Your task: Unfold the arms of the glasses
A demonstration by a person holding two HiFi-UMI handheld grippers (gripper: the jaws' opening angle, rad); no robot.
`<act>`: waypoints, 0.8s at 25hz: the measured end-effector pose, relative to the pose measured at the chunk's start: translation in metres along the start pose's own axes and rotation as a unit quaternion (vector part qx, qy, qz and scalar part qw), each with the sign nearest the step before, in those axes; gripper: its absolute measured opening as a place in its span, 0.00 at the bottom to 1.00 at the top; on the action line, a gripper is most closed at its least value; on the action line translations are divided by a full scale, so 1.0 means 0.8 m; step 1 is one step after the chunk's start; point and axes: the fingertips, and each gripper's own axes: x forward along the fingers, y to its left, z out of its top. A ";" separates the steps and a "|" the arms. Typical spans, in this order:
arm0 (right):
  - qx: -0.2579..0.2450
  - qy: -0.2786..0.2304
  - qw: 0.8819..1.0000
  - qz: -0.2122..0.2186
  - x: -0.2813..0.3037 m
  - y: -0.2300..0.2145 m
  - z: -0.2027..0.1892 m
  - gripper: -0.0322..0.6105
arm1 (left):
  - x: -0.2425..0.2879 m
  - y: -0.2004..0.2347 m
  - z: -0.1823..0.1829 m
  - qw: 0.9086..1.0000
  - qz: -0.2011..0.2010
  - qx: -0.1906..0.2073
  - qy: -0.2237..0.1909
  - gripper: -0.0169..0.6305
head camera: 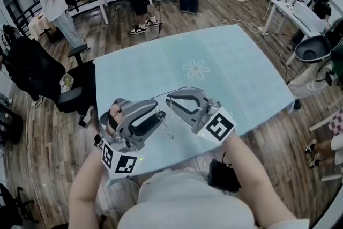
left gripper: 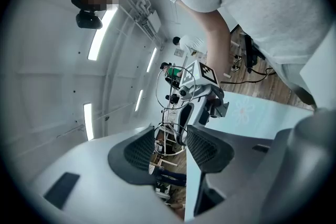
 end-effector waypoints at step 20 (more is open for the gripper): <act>0.033 -0.005 0.998 -0.051 -0.053 -0.013 -0.011 0.10 | -0.006 -0.013 -0.039 0.999 0.004 -0.010 0.047 0.34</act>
